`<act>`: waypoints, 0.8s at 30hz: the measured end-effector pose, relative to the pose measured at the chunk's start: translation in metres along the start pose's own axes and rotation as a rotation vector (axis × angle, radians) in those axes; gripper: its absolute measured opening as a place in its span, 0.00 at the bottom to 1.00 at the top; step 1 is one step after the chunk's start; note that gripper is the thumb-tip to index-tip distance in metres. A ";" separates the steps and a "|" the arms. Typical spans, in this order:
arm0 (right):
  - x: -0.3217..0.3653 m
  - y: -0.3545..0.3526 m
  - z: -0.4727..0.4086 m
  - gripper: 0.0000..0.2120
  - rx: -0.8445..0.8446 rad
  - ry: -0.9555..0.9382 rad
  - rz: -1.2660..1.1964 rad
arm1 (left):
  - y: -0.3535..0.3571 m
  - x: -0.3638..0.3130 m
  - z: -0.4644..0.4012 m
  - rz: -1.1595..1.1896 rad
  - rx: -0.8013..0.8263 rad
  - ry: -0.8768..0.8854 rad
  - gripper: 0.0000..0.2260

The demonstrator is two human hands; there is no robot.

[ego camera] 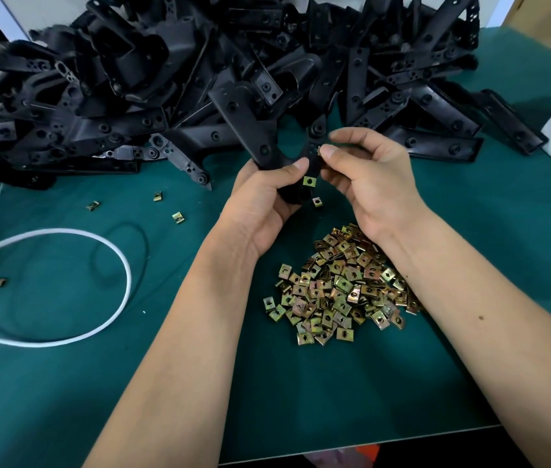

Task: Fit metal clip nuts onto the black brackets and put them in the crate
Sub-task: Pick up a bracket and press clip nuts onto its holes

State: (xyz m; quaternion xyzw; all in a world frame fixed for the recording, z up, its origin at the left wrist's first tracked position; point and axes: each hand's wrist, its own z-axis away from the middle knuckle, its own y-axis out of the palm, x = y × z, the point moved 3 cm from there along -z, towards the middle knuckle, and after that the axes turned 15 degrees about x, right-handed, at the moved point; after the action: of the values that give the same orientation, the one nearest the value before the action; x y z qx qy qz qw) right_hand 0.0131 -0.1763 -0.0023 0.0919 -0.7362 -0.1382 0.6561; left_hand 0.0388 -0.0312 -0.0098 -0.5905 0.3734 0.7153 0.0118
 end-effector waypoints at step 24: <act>-0.001 0.003 0.001 0.09 0.017 -0.020 0.323 | -0.003 0.005 -0.002 -0.043 -0.107 0.045 0.19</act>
State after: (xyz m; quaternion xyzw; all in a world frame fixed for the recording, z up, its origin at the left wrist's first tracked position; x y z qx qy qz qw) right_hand 0.0124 -0.1736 -0.0022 -0.0237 -0.7490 -0.0257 0.6616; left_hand 0.0398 -0.0325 -0.0157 -0.6140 0.3221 0.7205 -0.0125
